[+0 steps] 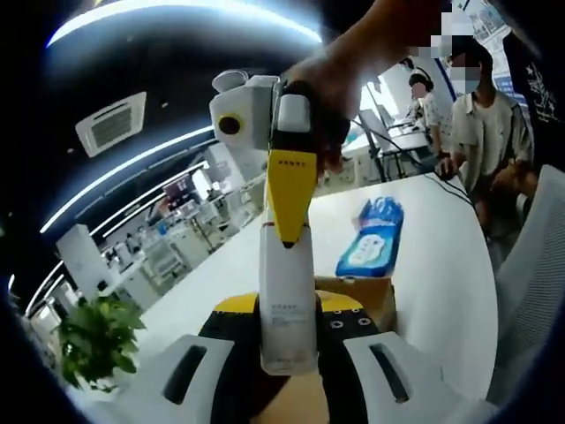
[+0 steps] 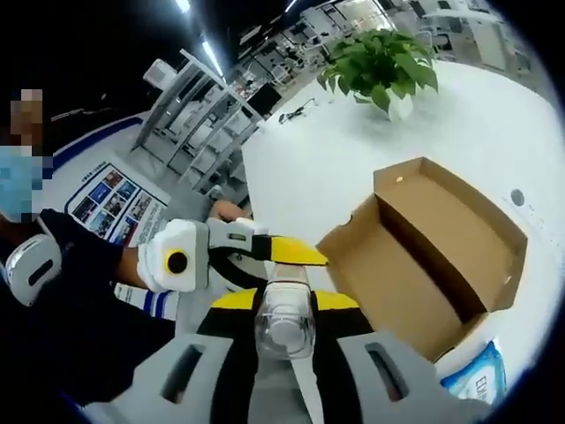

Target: Operate the shoe box by opening the lid, removing the specified soft item, and placing it in the target area until the item is outside and the box remains undamaged.

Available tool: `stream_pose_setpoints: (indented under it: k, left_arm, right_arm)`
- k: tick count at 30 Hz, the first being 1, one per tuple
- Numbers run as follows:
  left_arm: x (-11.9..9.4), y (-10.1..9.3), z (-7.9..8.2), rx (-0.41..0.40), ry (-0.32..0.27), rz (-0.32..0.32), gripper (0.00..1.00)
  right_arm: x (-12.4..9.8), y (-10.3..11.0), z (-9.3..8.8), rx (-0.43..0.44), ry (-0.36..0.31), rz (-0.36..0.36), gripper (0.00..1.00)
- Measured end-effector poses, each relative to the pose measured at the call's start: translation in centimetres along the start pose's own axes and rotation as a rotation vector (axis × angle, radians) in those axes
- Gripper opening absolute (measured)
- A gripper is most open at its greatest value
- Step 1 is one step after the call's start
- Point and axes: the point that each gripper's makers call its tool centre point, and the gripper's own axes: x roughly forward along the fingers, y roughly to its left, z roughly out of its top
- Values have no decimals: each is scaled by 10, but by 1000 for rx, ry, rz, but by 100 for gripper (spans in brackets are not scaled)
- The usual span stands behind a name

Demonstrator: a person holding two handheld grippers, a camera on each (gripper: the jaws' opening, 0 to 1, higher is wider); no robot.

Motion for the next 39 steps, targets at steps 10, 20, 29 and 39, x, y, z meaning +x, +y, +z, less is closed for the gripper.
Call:
stream_pose_setpoints:
  k: [10, 20, 29, 39]
  left_arm:
    - [2, -8, 7, 18, -36, -30, 23]
    - [0, -15, -1, 2, -13, -17, 33]
    - [-10, -22, -6, -33, -21, -19, 28]
    - [-16, -25, -14, -49, 18, 3, 27]
  right_arm:
    - [3, -3, -8, -67, 23, -30, 18]
    - [-15, -9, -7, -76, 2, -73, 17]
    - [-70, -26, -22, -86, 3, -156, 18]
    - [-173, -109, -73, -61, 58, -407, 18]
